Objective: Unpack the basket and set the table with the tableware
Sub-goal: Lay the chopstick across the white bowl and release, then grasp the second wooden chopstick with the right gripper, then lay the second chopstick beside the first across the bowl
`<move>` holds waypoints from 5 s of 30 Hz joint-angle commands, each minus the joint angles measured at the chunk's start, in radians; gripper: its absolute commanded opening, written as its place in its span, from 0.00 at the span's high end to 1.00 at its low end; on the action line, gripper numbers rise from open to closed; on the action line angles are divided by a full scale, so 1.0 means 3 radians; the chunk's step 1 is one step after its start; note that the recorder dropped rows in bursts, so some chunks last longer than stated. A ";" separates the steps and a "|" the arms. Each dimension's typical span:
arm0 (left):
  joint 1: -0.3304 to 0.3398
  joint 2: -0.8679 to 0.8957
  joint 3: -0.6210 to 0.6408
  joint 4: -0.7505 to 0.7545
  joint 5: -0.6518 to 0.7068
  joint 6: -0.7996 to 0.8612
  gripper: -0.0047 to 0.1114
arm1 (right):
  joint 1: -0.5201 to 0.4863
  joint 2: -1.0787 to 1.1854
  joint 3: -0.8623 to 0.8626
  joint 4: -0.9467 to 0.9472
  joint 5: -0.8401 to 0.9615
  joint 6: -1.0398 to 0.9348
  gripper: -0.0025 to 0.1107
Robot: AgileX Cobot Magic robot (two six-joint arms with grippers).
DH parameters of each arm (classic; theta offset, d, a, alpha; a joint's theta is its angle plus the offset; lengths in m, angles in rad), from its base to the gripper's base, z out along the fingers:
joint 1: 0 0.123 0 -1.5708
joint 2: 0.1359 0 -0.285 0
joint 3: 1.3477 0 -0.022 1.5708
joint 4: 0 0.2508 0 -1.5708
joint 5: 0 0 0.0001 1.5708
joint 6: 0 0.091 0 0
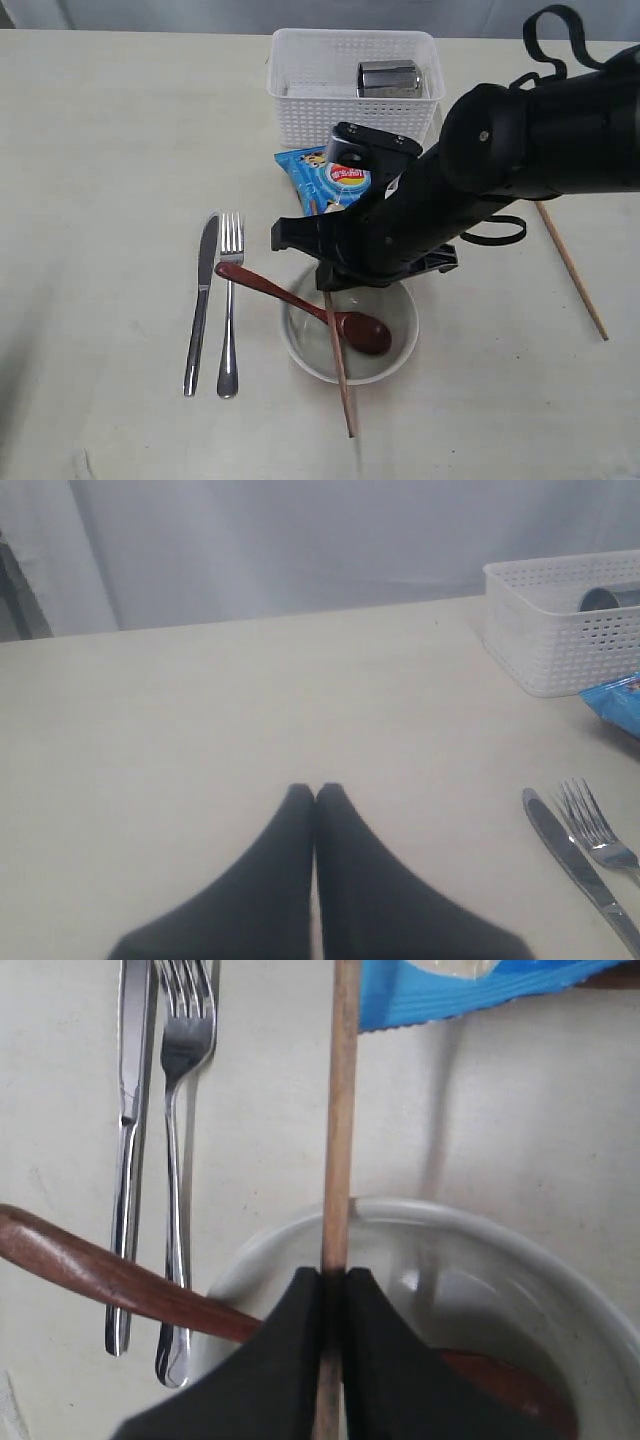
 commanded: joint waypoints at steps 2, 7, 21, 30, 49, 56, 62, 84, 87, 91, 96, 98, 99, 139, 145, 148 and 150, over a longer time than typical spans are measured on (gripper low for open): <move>0.0003 -0.0011 0.0013 0.0008 -0.0006 0.0013 0.96 | 0.0011 0.0006 0.0017 0.0002 -0.0050 -0.0029 0.98; 0.0003 -0.0011 0.0013 0.0008 -0.0006 0.0013 0.96 | 0.0011 0.0006 0.0017 0.0009 -0.0076 -0.0017 0.98; 0.0003 -0.0011 0.0013 0.0008 -0.0006 0.0013 0.96 | 0.0011 0.0006 -0.0093 -0.0008 0.0126 -0.0232 0.60; 0.0003 -0.0011 0.0013 -0.0015 -0.0006 0.0013 0.96 | 0.0011 0.0000 -0.0602 -0.0511 0.0889 -0.0178 0.64; 0.0003 -0.0011 0.0013 -0.0015 -0.0006 0.0013 0.96 | -0.1307 0.0000 -0.0707 -0.2541 0.1741 0.0760 0.64; 0.0003 -0.0011 0.0013 -0.0015 -0.0006 0.0013 0.96 | -0.1856 0.0079 -0.0436 -0.2672 0.1254 0.0704 0.64; 0.0003 -0.0011 0.0013 -0.0015 -0.0006 0.0013 0.96 | -0.1949 0.0442 -0.0427 -0.2694 0.1206 0.0018 0.64; 0.0003 -0.0011 0.0013 -0.0015 -0.0006 0.0013 0.96 | -0.1949 0.0892 -0.0427 -0.2698 0.0961 -0.0007 0.98; 0.0003 -0.0011 0.0013 -0.0015 -0.0006 0.0013 0.96 | -0.1949 0.0858 -0.0427 -0.2596 0.1074 -0.0007 0.98; 0.0003 -0.0011 0.0013 -0.0015 -0.0006 0.0013 0.96 | -0.1949 0.0575 -0.0427 -0.2252 0.1128 -0.0137 0.98; 0.0003 -0.0011 0.0013 -0.0015 -0.0006 0.0013 0.96 | -0.1949 0.0017 -0.0427 -0.1441 0.1349 -0.0488 0.98; 0.0003 -0.0011 0.0013 -0.0015 -0.0006 0.0013 0.96 | -0.1949 -0.0209 -0.0396 -0.0983 0.1461 -0.0713 0.98; 0.0003 -0.0011 0.0013 -0.0015 -0.0006 0.0013 0.96 | -0.1914 -0.0347 -0.0331 -0.0710 0.1475 -0.0793 0.98; 0.0003 -0.0011 0.0013 -0.0015 -0.0006 0.0013 0.96 | -0.0478 -0.0064 0.0007 0.0271 0.0755 -0.0699 0.98; 0.0003 -0.0011 0.0013 -0.0015 -0.0006 0.0013 0.96 | -0.0478 -0.0064 0.0007 0.0263 0.0837 -0.0763 0.98; 0.0003 -0.0011 0.0013 -0.0015 -0.0006 0.0013 0.96 | -0.0461 -0.0064 0.0007 0.0272 0.0838 -0.0787 0.98; 0.0003 -0.0011 0.0013 -0.0015 -0.0006 0.0013 0.96 | -0.0350 -0.0064 0.0007 0.0250 0.0828 -0.0810 0.98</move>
